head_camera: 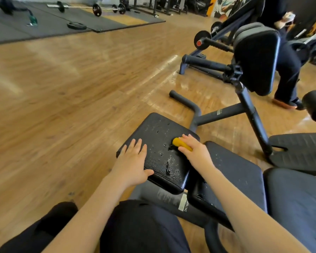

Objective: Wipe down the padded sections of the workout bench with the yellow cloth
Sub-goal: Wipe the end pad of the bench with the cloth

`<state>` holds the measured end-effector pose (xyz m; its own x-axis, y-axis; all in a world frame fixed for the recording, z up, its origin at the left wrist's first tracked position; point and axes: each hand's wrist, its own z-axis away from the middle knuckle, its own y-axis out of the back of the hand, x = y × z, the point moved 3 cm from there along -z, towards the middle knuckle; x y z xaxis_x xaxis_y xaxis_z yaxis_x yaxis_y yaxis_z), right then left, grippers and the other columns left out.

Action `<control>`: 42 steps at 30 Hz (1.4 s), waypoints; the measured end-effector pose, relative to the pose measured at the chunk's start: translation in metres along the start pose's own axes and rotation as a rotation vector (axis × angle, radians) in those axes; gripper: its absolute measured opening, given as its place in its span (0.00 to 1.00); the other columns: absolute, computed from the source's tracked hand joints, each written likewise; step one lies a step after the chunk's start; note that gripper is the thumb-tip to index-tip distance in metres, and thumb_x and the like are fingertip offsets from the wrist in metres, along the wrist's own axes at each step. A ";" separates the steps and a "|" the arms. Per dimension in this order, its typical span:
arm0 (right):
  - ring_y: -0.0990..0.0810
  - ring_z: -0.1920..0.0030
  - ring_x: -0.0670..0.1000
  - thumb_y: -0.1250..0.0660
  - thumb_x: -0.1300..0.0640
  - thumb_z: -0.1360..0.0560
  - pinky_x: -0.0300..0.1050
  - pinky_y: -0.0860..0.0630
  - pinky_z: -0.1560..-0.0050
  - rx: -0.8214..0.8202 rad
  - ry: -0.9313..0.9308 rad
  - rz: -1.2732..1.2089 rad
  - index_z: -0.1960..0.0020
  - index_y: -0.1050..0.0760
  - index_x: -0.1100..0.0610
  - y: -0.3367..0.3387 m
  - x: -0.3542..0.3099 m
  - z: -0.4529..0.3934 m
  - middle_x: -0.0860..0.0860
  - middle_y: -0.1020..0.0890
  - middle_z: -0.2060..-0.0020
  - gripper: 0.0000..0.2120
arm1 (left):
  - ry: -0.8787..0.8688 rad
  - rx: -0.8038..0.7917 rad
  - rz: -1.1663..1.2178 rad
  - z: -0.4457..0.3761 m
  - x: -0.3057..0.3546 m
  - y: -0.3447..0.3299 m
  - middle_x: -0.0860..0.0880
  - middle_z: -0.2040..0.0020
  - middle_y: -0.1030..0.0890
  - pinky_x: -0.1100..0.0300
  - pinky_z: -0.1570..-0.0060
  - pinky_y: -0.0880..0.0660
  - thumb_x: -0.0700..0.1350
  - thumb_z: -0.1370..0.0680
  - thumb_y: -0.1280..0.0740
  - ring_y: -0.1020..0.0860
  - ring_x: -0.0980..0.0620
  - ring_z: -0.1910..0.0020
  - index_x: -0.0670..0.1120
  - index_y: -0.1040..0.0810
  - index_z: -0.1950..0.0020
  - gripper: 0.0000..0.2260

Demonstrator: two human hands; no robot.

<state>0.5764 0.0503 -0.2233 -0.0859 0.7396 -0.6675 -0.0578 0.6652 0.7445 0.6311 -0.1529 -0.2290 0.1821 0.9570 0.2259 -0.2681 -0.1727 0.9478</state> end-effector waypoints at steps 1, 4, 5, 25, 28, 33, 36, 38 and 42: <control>0.42 0.27 0.45 0.35 0.57 0.25 0.44 0.44 0.27 -0.028 0.034 0.007 0.34 0.29 0.52 -0.005 -0.004 0.012 0.45 0.31 0.31 0.19 | 0.010 -0.005 0.007 -0.001 0.001 0.002 0.45 0.23 0.62 0.49 0.28 0.60 0.59 0.23 0.40 0.63 0.46 0.25 0.45 0.58 0.23 0.38; 0.43 0.30 0.39 0.35 0.58 0.25 0.38 0.47 0.29 -0.101 0.137 0.030 0.35 0.29 0.51 -0.019 -0.012 0.056 0.40 0.32 0.34 0.19 | 0.023 -0.018 0.030 -0.001 0.003 0.002 0.45 0.23 0.62 0.49 0.28 0.60 0.58 0.23 0.39 0.62 0.46 0.25 0.45 0.58 0.23 0.38; 0.44 0.31 0.37 0.35 0.59 0.25 0.35 0.47 0.30 -0.111 0.167 0.045 0.35 0.29 0.50 -0.021 -0.013 0.068 0.38 0.34 0.35 0.19 | 0.029 -0.015 0.038 -0.001 0.003 0.001 0.46 0.23 0.62 0.49 0.28 0.60 0.58 0.22 0.39 0.63 0.46 0.25 0.45 0.58 0.23 0.38; 0.43 0.27 0.47 0.40 0.63 0.23 0.39 0.48 0.28 -0.159 0.149 0.091 0.33 0.31 0.55 0.002 -0.006 0.020 0.48 0.33 0.30 0.18 | 0.147 0.144 0.040 0.011 0.015 -0.016 0.46 0.23 0.62 0.47 0.28 0.63 0.66 0.26 0.42 0.65 0.47 0.25 0.46 0.59 0.23 0.42; 0.48 0.27 0.42 0.40 0.60 0.22 0.37 0.51 0.29 -0.259 0.261 0.138 0.30 0.35 0.52 -0.005 -0.014 0.056 0.43 0.37 0.29 0.21 | 0.142 0.148 0.032 0.011 0.016 -0.015 0.46 0.23 0.62 0.47 0.28 0.62 0.66 0.26 0.42 0.65 0.47 0.25 0.46 0.59 0.23 0.42; 0.36 0.32 0.41 0.35 0.59 0.25 0.37 0.40 0.32 -0.222 0.229 -0.010 0.36 0.28 0.49 0.001 -0.008 0.057 0.39 0.30 0.37 0.19 | 0.119 0.156 0.021 0.013 0.014 -0.016 0.47 0.23 0.63 0.48 0.28 0.63 0.67 0.26 0.44 0.65 0.48 0.25 0.47 0.60 0.24 0.41; 0.20 0.64 0.46 0.38 0.62 0.23 0.39 0.21 0.66 0.003 0.013 -0.299 0.48 0.22 0.45 0.028 -0.007 0.015 0.47 0.17 0.58 0.13 | 0.100 0.160 0.010 0.014 0.010 -0.017 0.49 0.24 0.63 0.51 0.29 0.65 0.71 0.28 0.49 0.66 0.50 0.26 0.48 0.61 0.24 0.42; 0.25 0.71 0.45 0.39 0.61 0.23 0.36 0.25 0.72 0.093 -0.010 -0.237 0.47 0.22 0.48 0.041 -0.005 -0.021 0.51 0.18 0.62 0.11 | 0.077 0.169 0.008 0.015 0.008 -0.019 0.50 0.24 0.63 0.52 0.31 0.67 0.76 0.34 0.59 0.68 0.53 0.28 0.49 0.61 0.24 0.47; 0.22 0.46 0.54 0.38 0.57 0.23 0.37 0.29 0.54 -0.017 0.027 0.039 0.37 0.27 0.51 0.026 0.009 -0.060 0.51 0.21 0.43 0.15 | 0.070 0.168 -0.021 0.017 0.006 -0.019 0.50 0.24 0.63 0.54 0.31 0.68 0.75 0.33 0.60 0.68 0.54 0.28 0.49 0.61 0.24 0.46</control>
<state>0.5141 0.0681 -0.2088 -0.1154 0.7619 -0.6373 -0.0707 0.6337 0.7703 0.6532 -0.1476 -0.2420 0.1186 0.9736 0.1950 -0.1019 -0.1834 0.9777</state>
